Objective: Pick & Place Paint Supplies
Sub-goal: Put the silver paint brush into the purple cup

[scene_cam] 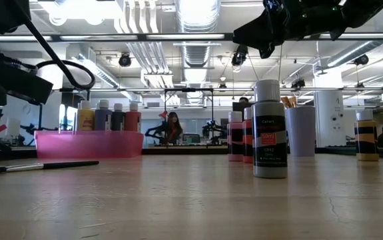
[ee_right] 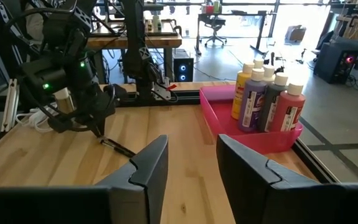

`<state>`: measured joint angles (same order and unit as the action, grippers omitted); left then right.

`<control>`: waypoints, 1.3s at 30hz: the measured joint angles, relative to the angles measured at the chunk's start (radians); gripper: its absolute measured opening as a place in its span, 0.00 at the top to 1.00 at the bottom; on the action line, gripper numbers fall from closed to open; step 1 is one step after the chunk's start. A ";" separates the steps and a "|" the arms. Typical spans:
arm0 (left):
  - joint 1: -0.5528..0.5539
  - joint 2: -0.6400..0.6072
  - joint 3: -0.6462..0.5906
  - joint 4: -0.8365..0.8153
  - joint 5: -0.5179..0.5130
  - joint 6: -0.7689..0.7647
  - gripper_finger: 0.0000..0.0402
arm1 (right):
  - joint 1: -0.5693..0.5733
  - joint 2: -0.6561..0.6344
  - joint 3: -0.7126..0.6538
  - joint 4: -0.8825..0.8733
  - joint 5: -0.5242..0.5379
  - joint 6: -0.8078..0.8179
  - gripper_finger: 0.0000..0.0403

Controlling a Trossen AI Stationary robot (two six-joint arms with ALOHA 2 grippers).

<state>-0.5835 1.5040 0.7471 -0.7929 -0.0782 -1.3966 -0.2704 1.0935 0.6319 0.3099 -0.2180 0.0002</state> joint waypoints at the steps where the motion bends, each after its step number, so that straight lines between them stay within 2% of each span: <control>1: -0.001 0.000 0.000 0.000 -0.007 0.001 0.91 | 0.000 0.000 0.000 0.000 0.000 0.000 0.67; 5: -0.001 -0.001 -0.002 -0.001 -0.025 0.010 0.98 | 0.000 0.000 0.000 0.000 0.000 0.000 0.69; 16: 0.000 -0.015 -0.019 -0.009 -0.062 0.012 0.99 | 0.000 0.000 0.000 0.000 0.000 -0.003 0.78; 25: 0.002 -0.106 -0.008 -0.104 -0.119 0.001 1.00 | 0.000 0.001 0.000 -0.008 0.000 -0.003 0.84; 28: 0.002 -0.148 -0.006 -0.090 -0.151 0.002 1.00 | 0.003 0.001 0.000 -0.007 0.000 -0.025 0.84; 31: 0.005 -0.197 -0.008 -0.087 -0.205 0.016 1.00 | 0.029 0.001 0.000 -0.009 0.000 -0.123 0.82; 34: 0.014 -0.261 -0.012 -0.068 -0.280 0.038 1.00 | 0.088 0.004 0.000 -0.042 0.000 -0.290 0.81; 39: 0.046 -0.375 -0.028 0.059 -0.387 0.139 1.00 | 0.203 0.037 0.000 -0.077 0.058 -0.577 0.81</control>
<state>-0.5378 1.1293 0.7194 -0.7337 -0.4656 -1.2573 -0.0673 1.1304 0.6319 0.2329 -0.1596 -0.5766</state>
